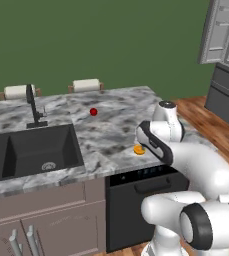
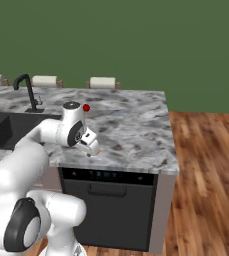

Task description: Place the liquor on the top shelf of the fridge to keep it out of children's reach, and place the orange and apple on lower shelves for easy access.

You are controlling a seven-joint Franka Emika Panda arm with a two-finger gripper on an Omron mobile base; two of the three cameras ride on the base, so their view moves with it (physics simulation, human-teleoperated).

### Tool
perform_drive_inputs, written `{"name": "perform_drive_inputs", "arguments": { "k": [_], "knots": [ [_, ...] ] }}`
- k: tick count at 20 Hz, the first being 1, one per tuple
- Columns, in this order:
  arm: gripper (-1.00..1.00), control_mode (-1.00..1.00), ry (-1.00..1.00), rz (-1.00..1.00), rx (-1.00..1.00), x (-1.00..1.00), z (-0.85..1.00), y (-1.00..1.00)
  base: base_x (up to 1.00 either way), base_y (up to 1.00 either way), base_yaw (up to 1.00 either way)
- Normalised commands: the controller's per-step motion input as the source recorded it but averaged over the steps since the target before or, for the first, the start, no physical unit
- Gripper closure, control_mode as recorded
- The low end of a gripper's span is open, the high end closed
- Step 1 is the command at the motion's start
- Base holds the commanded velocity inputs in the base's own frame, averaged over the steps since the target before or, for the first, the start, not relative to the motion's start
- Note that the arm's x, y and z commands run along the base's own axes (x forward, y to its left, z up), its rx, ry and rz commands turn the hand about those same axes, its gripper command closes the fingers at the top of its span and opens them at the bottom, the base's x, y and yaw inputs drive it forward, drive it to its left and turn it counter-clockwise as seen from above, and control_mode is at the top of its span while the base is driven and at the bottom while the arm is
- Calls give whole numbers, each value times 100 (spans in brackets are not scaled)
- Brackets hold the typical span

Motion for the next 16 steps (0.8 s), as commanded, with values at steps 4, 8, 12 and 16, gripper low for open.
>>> {"name": "perform_drive_inputs", "arguments": {
  "k": [4, 8, 12, 16],
  "knots": [
    [-100, -100, 0, 0, 0, 29, -16, 0, 0, 0, 0],
    [-100, -100, 0, 0, 0, 28, -17, 0, 0, 0, 0],
    [-100, -100, 0, 0, 0, 25, -21, 0, 0, 0, 0],
    [-100, -100, 0, 0, 0, 25, -22, 0, 0, 0, 0]
  ]
}}
